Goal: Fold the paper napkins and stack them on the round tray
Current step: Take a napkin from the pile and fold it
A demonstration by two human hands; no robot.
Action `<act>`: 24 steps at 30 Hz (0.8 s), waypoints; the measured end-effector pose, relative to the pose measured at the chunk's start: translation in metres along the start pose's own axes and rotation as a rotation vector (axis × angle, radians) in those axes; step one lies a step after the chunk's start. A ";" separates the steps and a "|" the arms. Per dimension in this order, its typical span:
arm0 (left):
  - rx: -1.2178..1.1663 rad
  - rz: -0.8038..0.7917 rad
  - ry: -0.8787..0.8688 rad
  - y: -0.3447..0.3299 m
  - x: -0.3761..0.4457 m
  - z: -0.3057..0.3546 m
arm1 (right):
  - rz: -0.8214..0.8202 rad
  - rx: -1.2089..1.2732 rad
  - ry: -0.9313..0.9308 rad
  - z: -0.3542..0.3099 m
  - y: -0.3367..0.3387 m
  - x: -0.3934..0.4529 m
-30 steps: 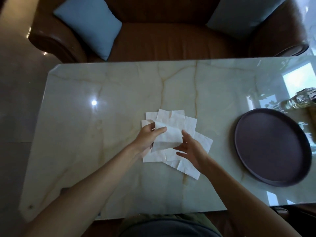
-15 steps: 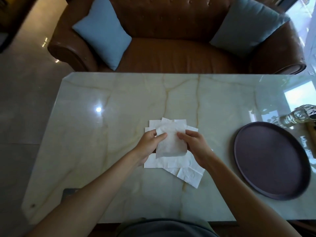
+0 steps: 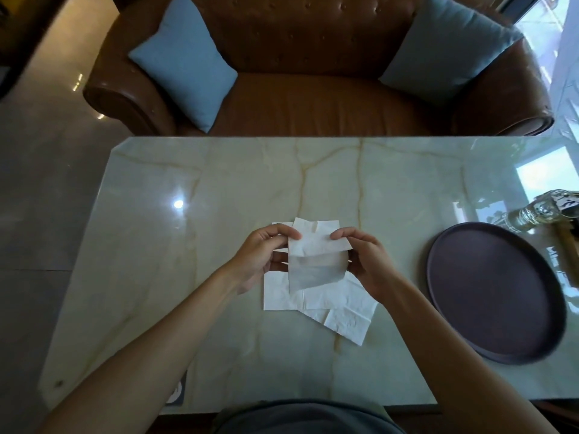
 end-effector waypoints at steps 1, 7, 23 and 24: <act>-0.006 0.003 -0.009 0.000 -0.001 0.003 | -0.015 -0.011 0.005 -0.001 -0.002 0.000; -0.096 -0.007 0.049 -0.006 0.002 -0.002 | -0.042 -0.061 0.040 -0.007 -0.009 -0.001; 0.148 0.037 -0.025 -0.002 -0.002 -0.009 | 0.040 -0.179 0.130 -0.017 -0.004 -0.002; 0.157 0.050 -0.037 -0.001 -0.003 -0.008 | 0.066 -0.210 0.138 -0.017 -0.001 -0.003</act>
Point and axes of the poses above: each hand's wrist, its own x-axis towards the middle knuckle, its own y-axis out of the back of the hand, z = x × y, the point moved 10 cm from there along x, towards the middle knuckle, and after that the axes turned 2 degrees about z, right-handed, at the moved point
